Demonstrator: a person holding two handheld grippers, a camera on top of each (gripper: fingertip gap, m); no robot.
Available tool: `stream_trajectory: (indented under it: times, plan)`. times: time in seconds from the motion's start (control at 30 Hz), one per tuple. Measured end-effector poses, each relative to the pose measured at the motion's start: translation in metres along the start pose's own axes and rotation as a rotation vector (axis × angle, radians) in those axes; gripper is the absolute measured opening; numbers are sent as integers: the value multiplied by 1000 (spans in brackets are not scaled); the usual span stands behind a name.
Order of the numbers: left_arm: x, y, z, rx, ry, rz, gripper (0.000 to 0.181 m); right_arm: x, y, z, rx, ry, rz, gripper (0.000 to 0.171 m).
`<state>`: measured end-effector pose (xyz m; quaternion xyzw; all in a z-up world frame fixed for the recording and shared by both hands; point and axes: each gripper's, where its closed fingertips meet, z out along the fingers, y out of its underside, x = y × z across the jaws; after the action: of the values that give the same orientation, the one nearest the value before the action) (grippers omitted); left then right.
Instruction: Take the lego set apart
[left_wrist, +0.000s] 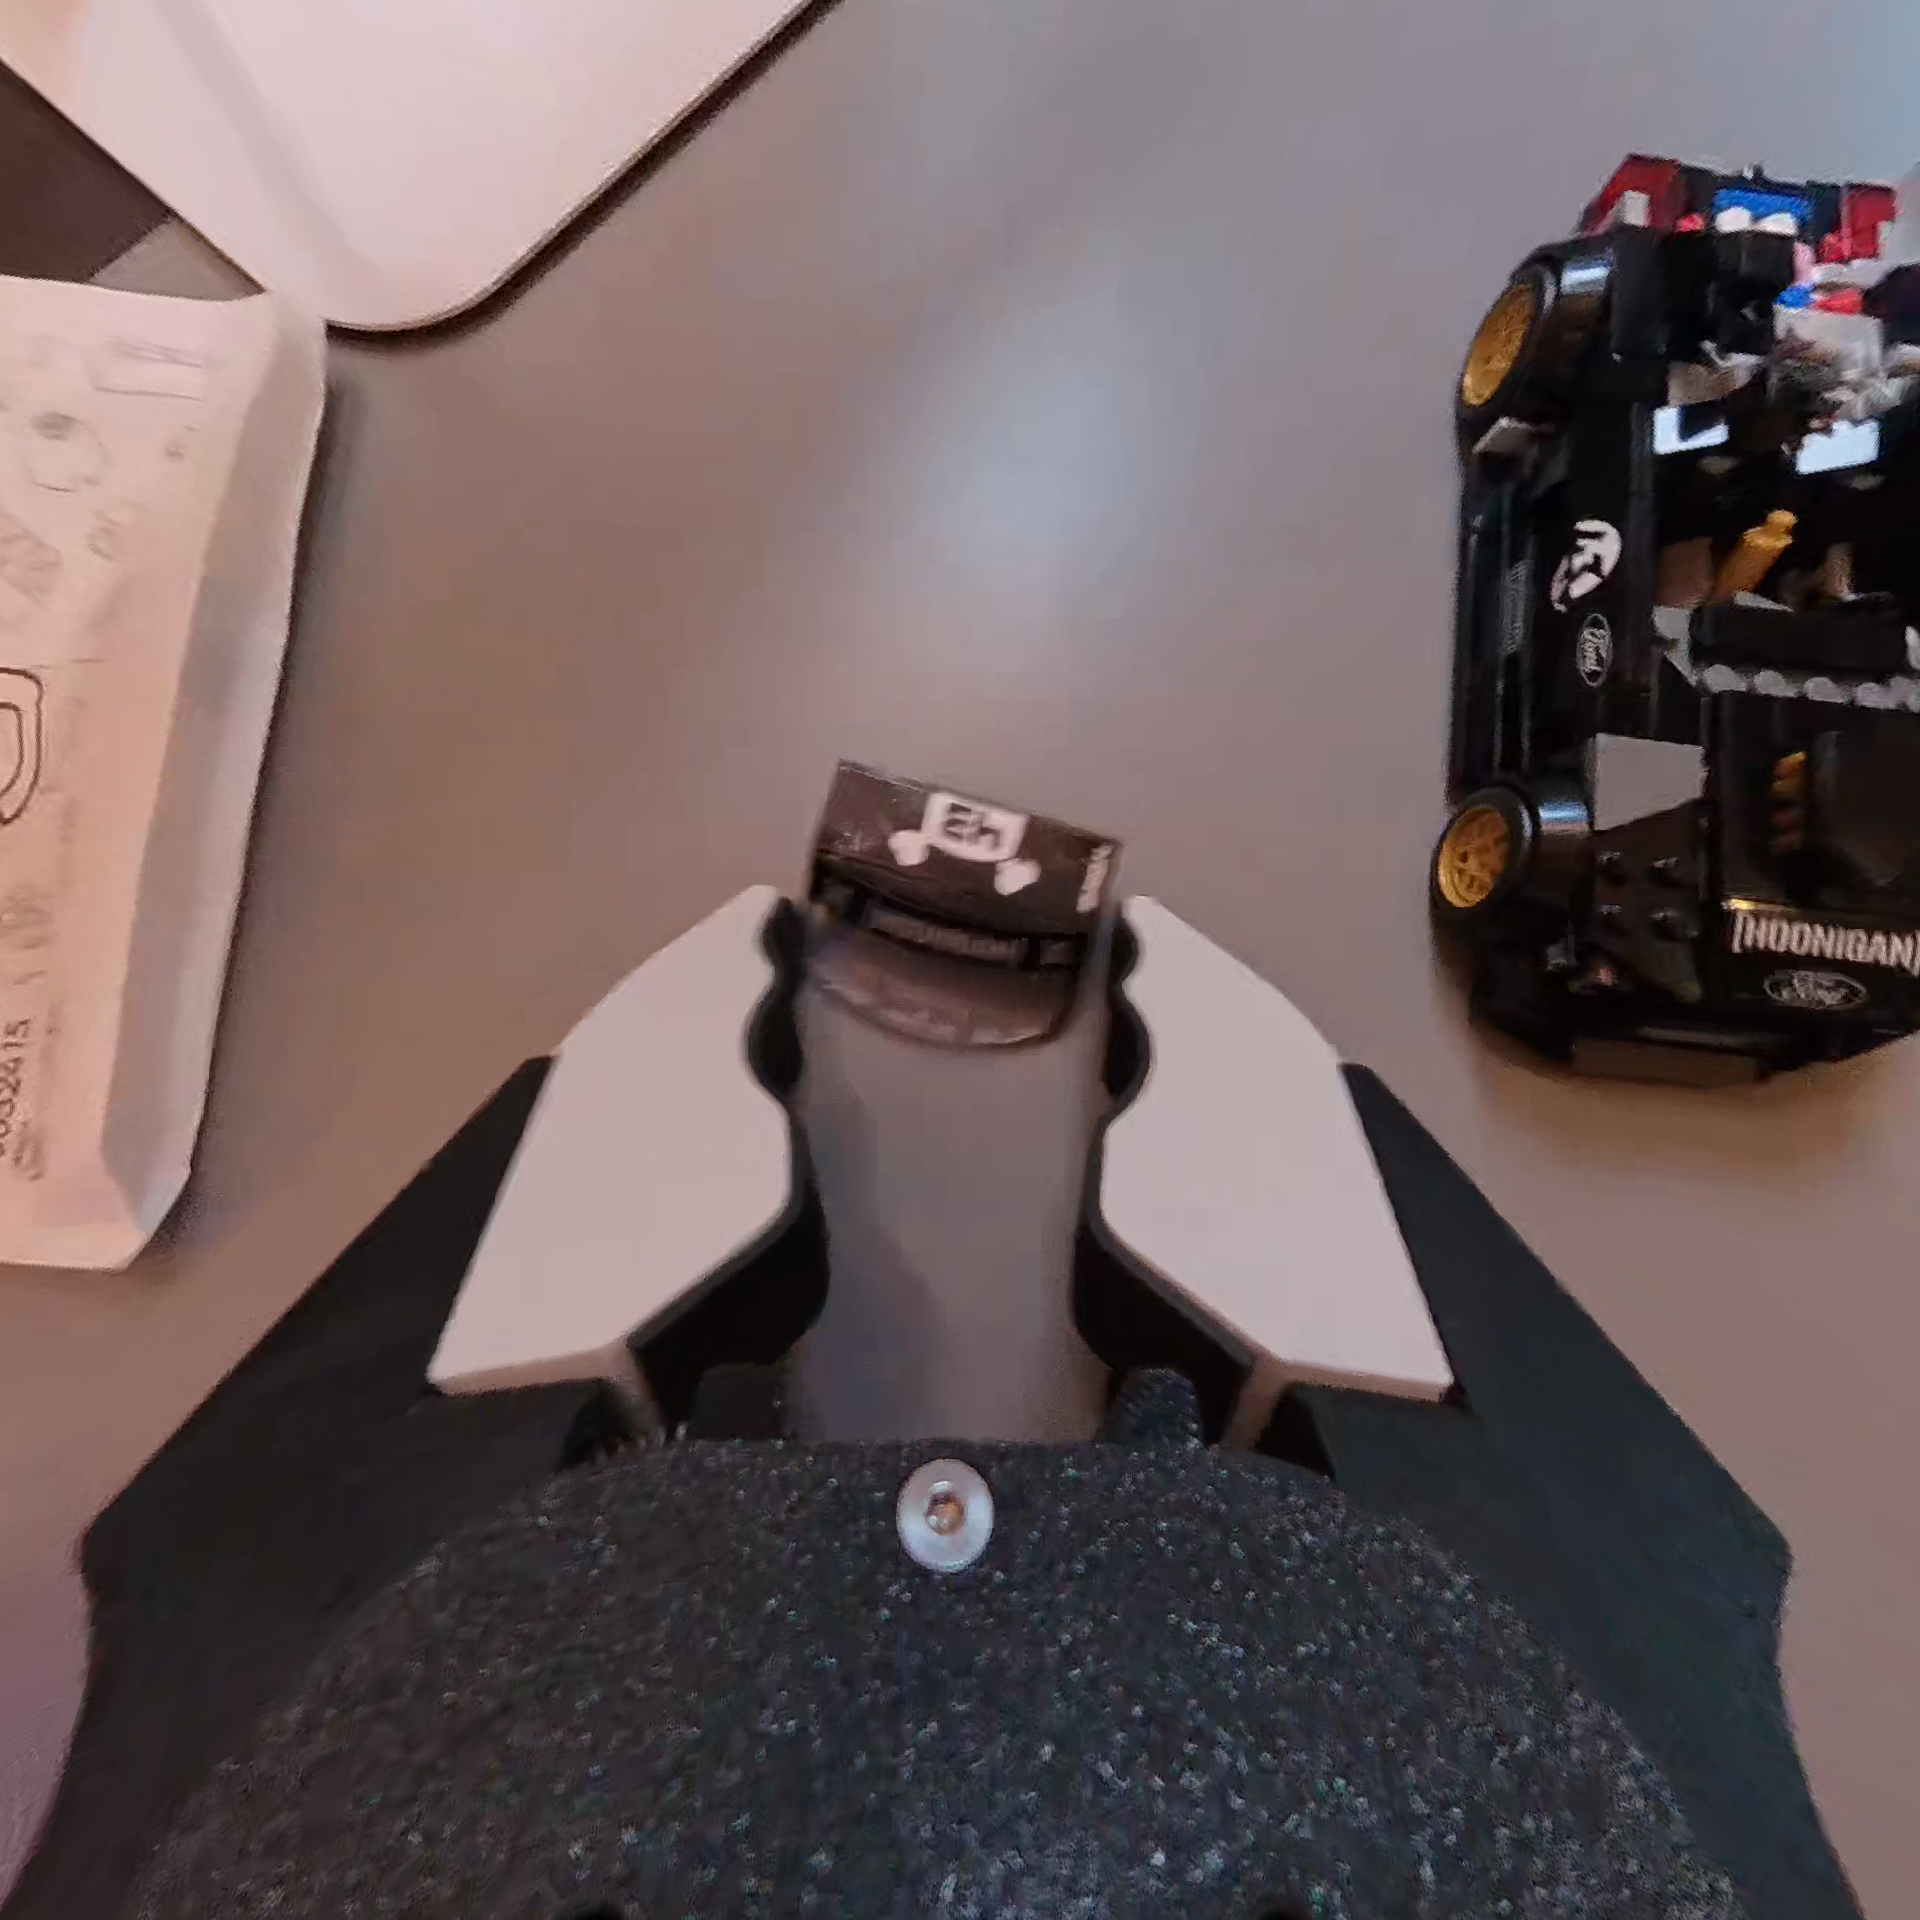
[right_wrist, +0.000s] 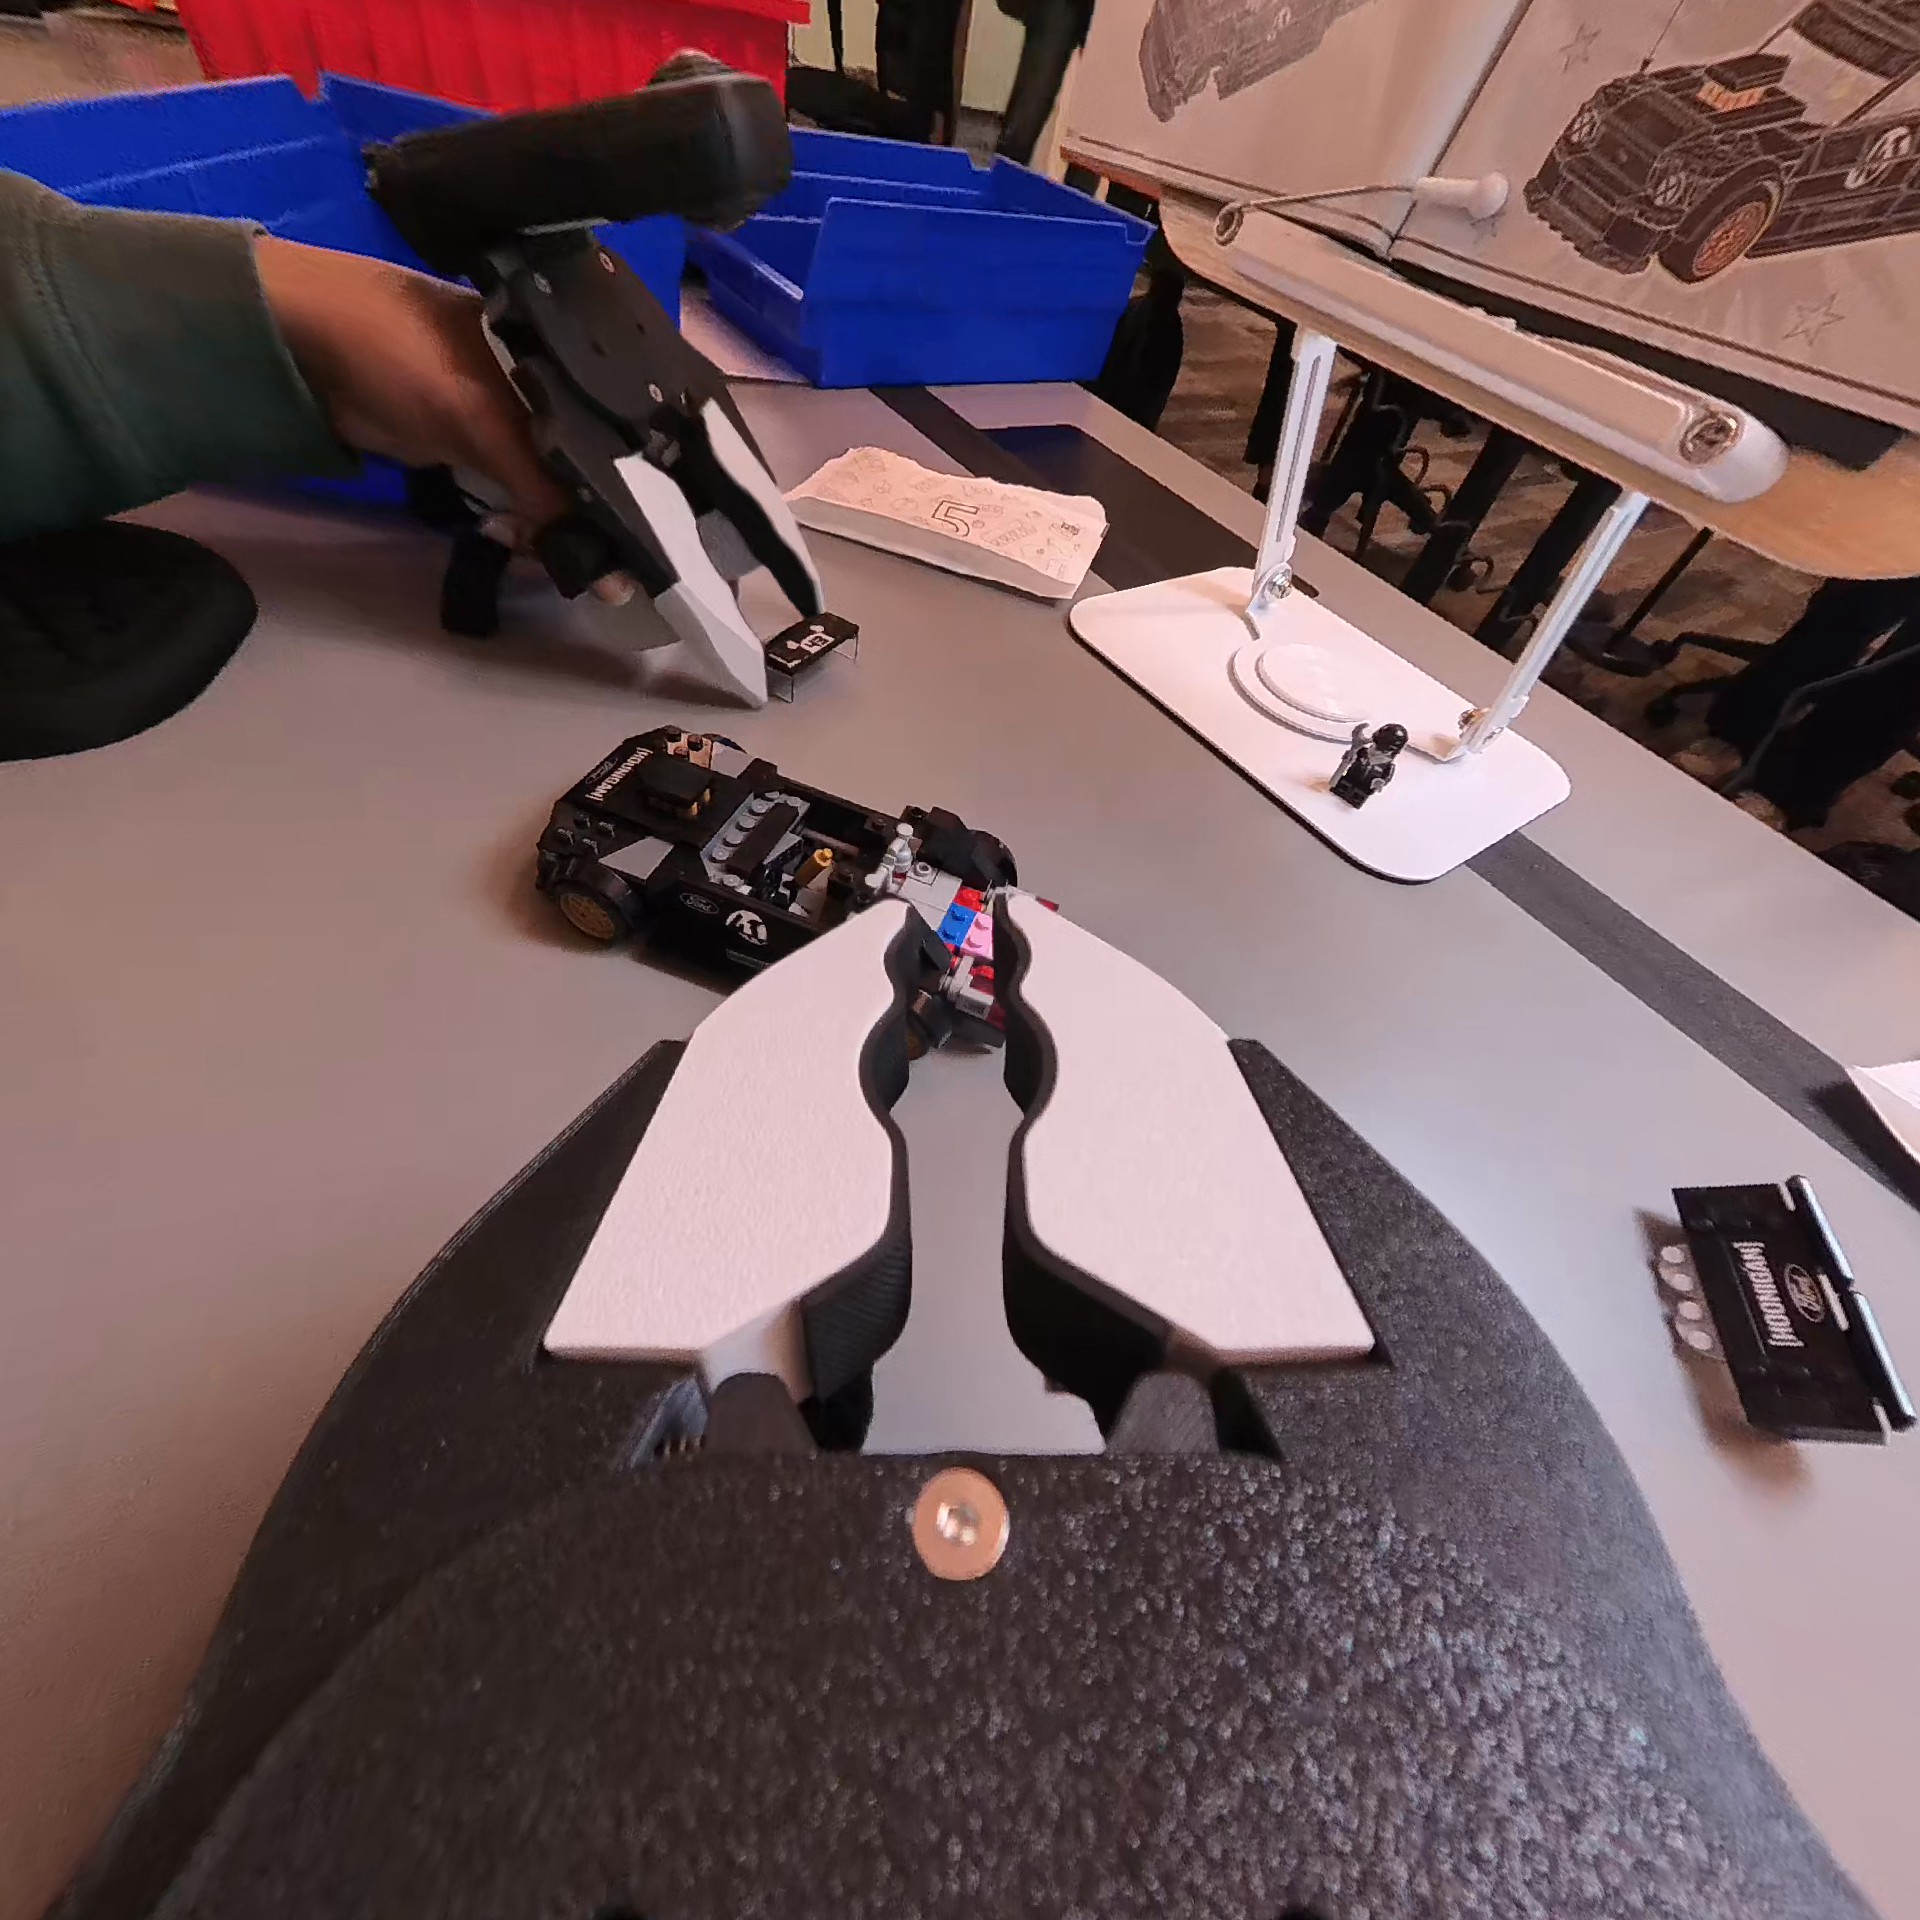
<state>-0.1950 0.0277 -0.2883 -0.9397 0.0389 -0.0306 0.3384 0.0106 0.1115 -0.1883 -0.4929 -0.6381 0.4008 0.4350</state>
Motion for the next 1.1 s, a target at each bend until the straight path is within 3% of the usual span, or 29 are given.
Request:
stream_trajectory:
  times: [0.07,0.2,0.33,0.47,0.63,0.8,0.9,0.97,1.1]
  plan:
    - [12,4,-3,-11,49,77,52,-1,2,1,1,-17,12,13]
    - [22,0,-15,34,-11,193,51,-17,-3,7,42,-85,11,14]
    - [55,-44,-61,267,-108,435,52,-40,-22,23,60,-140,3,17]
    - [103,-85,-99,542,-246,648,52,-66,-68,39,141,-236,185,23]
    - [133,-91,-104,670,-457,902,52,-77,-100,53,173,-248,314,24]
    - [140,-94,-109,712,-508,932,52,-86,-100,56,171,-235,248,6]
    - [150,-93,-111,758,-377,880,53,-90,-98,50,200,-254,94,3]
    - [160,-91,-120,821,-138,729,60,-94,-96,39,229,-331,23,3]
    - [164,-89,-135,870,292,409,56,-105,-94,22,252,-477,-11,3]
